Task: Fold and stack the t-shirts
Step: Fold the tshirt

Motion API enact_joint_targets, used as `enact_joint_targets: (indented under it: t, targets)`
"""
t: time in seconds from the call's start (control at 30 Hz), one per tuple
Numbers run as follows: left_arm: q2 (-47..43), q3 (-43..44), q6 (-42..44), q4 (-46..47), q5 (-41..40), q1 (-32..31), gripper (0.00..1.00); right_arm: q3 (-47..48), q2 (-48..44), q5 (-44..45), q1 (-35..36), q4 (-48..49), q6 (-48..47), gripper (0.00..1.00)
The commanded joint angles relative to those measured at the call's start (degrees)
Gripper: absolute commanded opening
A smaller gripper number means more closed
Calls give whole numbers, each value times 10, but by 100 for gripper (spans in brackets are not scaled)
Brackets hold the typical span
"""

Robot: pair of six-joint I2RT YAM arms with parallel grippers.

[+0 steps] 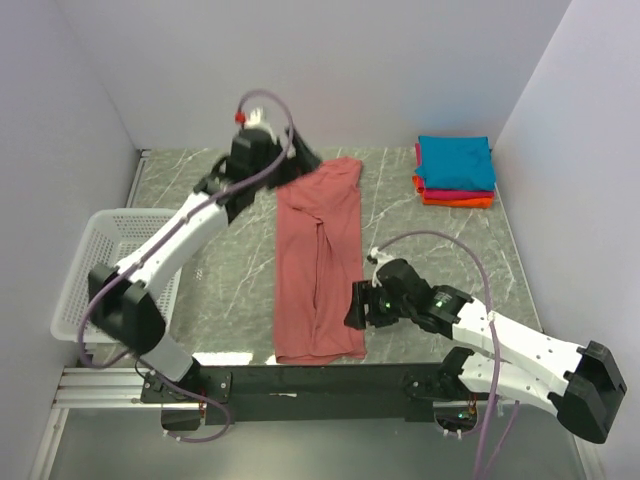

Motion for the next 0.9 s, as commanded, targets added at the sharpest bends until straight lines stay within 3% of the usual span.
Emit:
enact_joint_targets:
  t: [0.0,0.13,0.23,0.37,0.53,0.73,0.87]
  targets:
    - [-59,-160,-40,-85,-14,-35,99,-40,-8,-56,-5,-19,22,70]
    - [-166,-336,-85,-128,-15,-57,99,-72,-5,-73,-6,-26,15,67]
    - [-250,-433,-78,-134,44,-73,99,-83,-1,-86,-6,-20,5,64]
    - [-342,-498,-92,-191,87,-96,99,-108,19,-116,-5,18,12,59]
    - [-379,-607,-133,-146,194,-124,96,-115,49,-107,-4,29,18,59]
    - [-383,-664,-162,-134,211,-153,85,-130,63,-120,-4,64,28,56]
    - [-391,-685,-182,-106,240,-168,80,-128,87,-132,-2,75,32,44]
